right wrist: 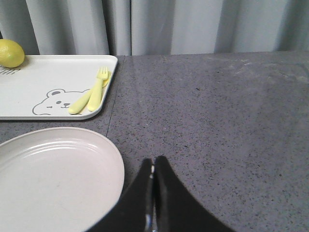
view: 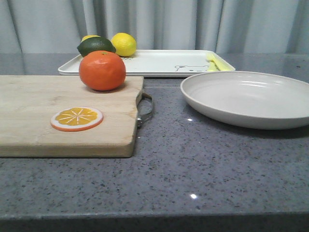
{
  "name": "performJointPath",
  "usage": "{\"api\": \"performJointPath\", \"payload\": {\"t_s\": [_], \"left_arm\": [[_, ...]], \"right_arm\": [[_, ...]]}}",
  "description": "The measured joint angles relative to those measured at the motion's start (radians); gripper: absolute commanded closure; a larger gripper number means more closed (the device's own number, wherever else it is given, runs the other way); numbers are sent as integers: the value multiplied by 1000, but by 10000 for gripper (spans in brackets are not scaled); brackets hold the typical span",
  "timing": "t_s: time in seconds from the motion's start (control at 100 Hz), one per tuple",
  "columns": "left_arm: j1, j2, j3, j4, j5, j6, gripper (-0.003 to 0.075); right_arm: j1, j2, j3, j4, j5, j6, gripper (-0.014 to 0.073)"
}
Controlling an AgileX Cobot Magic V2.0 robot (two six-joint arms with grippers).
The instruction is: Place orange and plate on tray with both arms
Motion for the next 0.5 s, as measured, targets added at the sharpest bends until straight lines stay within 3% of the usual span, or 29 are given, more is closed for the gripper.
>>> {"api": "performJointPath", "payload": {"t_s": [0.18,0.5], "left_arm": [[0,36,-35,-5,10,0,739],[0,237,-191,-9,149,0,734]], "right_arm": [[0,0,0,0,-6,0,660],[0,4,0,0,-6,0,660]]}}
